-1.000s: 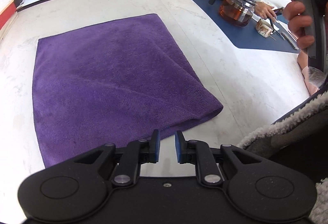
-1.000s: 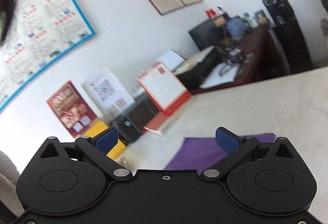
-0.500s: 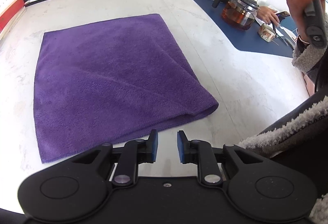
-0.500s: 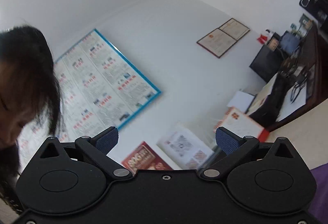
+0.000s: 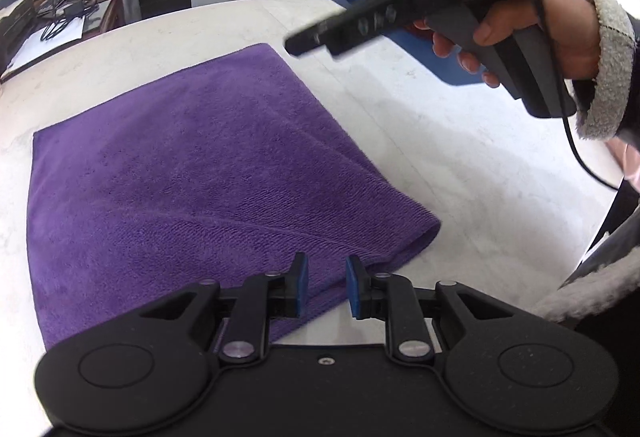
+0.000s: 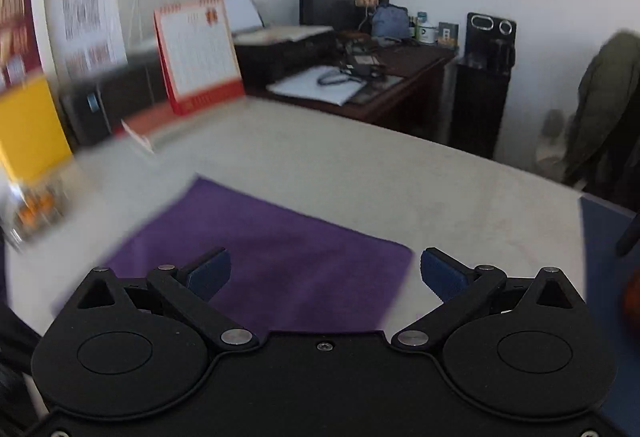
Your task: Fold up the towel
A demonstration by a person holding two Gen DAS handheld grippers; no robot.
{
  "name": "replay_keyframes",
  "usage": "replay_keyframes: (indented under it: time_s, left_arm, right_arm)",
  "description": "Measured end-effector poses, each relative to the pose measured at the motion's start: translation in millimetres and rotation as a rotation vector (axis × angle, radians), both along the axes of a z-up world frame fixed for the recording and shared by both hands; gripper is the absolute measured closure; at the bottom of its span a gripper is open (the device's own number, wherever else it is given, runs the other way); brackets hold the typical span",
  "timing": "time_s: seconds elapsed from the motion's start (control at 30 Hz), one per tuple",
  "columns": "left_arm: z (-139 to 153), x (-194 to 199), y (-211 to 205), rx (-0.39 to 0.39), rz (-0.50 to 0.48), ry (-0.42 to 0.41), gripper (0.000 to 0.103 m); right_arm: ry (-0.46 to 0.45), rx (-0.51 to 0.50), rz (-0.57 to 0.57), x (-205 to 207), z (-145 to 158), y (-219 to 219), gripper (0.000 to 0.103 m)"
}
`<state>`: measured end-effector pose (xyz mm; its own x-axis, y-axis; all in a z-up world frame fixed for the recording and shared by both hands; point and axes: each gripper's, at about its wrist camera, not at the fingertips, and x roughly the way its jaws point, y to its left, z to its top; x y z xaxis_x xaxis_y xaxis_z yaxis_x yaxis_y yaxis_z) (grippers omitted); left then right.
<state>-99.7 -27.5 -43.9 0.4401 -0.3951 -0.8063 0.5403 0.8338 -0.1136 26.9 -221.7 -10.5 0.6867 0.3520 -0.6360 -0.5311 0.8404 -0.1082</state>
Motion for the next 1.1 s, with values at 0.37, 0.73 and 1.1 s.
replay_keyframes:
  time_s: [0.37,0.73,1.1]
  left_arm:
    - [-21,24,10,-0.016,0.026,0.126,0.086]
    - [-18,22,22,0.055,0.066,0.240,0.086]
    - [0,9,18,0.071,-0.030,0.112,0.087]
  right_arm:
    - [0.031,-0.169,0.103,13,-33,75,0.000]
    - [0.059,-0.268,0.087,13,-55,76,0.000]
    - [0.023,-0.212,0.100,1,-44,74,0.000]
